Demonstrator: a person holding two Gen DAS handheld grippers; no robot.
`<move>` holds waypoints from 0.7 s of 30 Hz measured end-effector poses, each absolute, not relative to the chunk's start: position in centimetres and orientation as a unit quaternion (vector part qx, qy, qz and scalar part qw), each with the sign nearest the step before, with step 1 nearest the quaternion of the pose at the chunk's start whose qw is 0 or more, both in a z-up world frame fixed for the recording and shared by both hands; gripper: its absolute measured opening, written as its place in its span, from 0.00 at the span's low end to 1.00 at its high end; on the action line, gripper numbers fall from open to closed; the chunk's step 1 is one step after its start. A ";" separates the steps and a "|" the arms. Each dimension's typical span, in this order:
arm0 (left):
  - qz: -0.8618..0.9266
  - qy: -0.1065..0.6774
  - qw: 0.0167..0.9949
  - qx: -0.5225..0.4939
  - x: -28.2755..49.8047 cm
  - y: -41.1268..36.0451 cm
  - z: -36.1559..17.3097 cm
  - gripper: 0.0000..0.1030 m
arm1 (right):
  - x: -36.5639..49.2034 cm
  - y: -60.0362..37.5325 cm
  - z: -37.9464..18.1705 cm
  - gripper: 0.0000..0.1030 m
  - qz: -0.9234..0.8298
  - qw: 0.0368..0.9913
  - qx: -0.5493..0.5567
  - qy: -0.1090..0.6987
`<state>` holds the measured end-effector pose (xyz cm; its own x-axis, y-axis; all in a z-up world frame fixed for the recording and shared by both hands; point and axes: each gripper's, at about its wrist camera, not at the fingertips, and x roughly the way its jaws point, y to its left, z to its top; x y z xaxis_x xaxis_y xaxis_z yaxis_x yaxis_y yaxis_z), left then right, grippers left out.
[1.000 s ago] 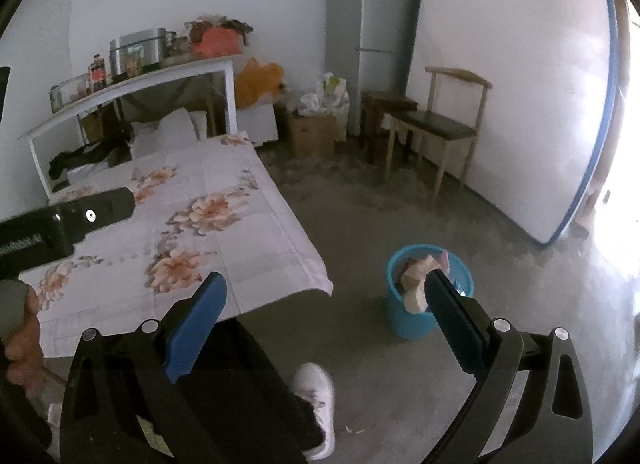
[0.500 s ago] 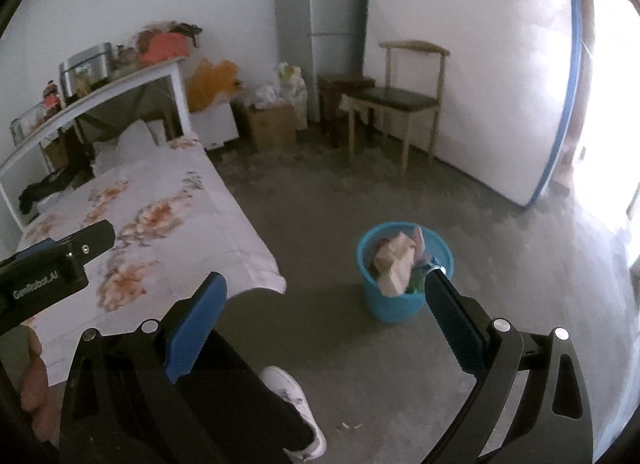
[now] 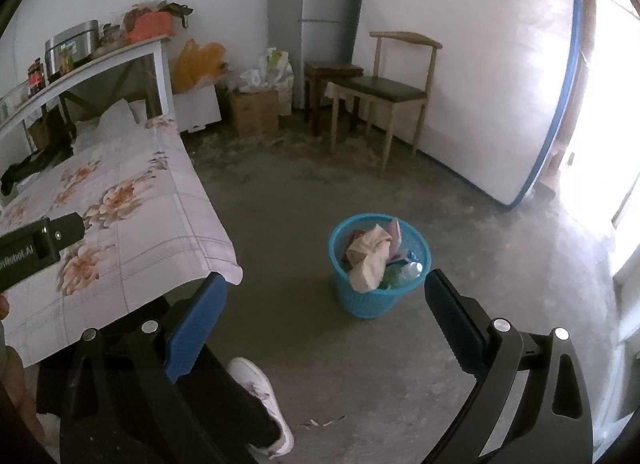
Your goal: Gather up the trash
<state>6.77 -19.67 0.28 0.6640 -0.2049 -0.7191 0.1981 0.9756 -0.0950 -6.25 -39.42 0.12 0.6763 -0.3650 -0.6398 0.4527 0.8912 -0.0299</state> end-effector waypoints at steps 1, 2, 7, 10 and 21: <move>-0.109 0.395 0.912 -0.004 6.8 -19.6 0.3 0.95 | -6.3 -39.4 0.2 0.92 -0.222 0.914 0.064 0.334; -0.108 0.395 0.912 -0.002 6.8 -19.6 0.2 0.94 | -6.4 -39.3 0.3 0.92 -0.219 0.915 0.060 0.333; -0.108 0.392 0.914 0.009 6.4 -19.6 0.4 0.95 | -6.5 -39.1 0.6 0.92 -0.214 0.919 0.043 0.329; -0.108 0.386 0.916 0.011 6.2 -19.4 0.6 0.95 | -6.6 -38.9 0.8 0.92 -0.212 0.920 0.036 0.327; -0.104 0.378 0.920 0.009 5.9 -18.6 1.0 0.95 | -6.7 -38.6 0.9 0.92 -0.208 0.921 0.026 0.327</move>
